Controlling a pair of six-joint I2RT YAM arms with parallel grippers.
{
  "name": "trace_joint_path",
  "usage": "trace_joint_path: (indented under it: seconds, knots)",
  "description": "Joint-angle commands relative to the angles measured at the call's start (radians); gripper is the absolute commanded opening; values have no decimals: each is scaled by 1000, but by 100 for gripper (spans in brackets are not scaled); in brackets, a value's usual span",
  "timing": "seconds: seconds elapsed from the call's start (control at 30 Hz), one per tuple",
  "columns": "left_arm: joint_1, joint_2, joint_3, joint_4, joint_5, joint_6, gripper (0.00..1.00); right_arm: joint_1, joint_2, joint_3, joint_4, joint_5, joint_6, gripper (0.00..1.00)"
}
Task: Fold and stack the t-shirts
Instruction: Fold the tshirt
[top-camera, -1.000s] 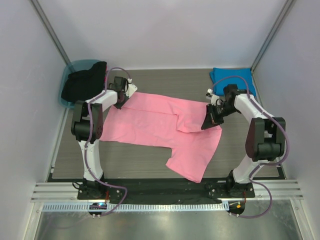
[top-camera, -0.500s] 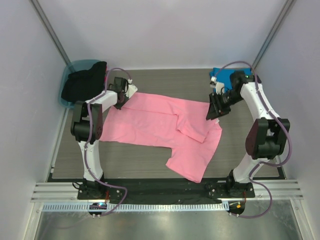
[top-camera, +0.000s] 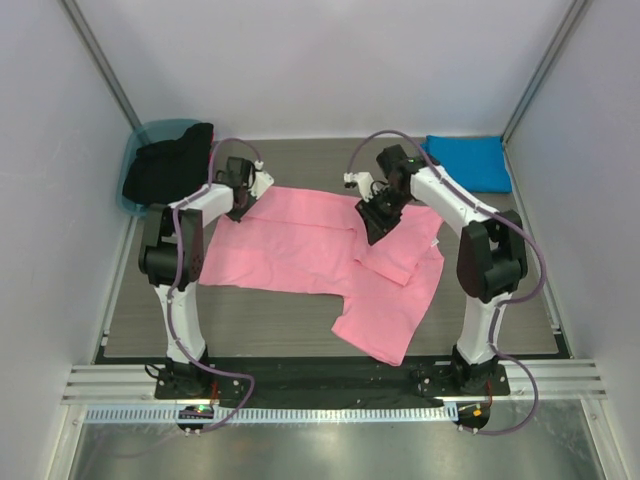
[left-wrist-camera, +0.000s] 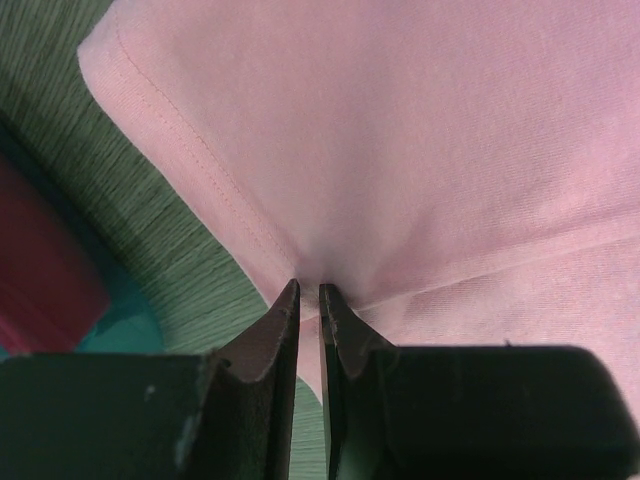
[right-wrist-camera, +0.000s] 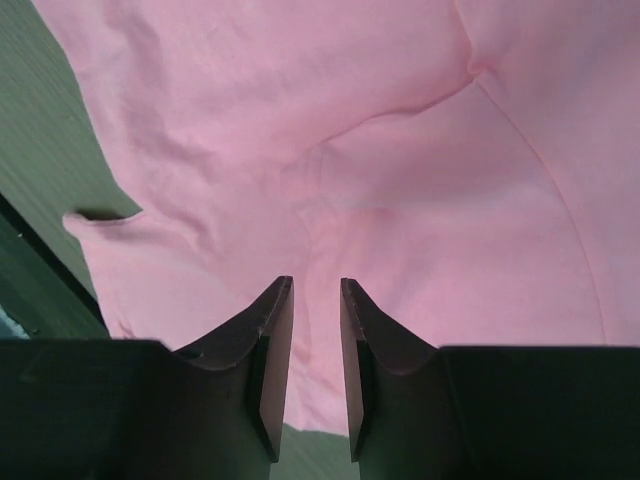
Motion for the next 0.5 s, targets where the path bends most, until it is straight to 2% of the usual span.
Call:
trace_joint_path:
  seconds: [0.0, 0.17, 0.47]
  knots:
    - [19, -22, -27, -30, 11, 4, 14, 26, 5, 0, 121, 42, -13, 32]
    - [45, -5, -13, -25, 11, -6, 14, 95, 40, -9, 190, 94, -41, 34]
    - [56, 31, 45, -30, 17, -23, 14, 176, 71, -47, 192, 136, -127, 41]
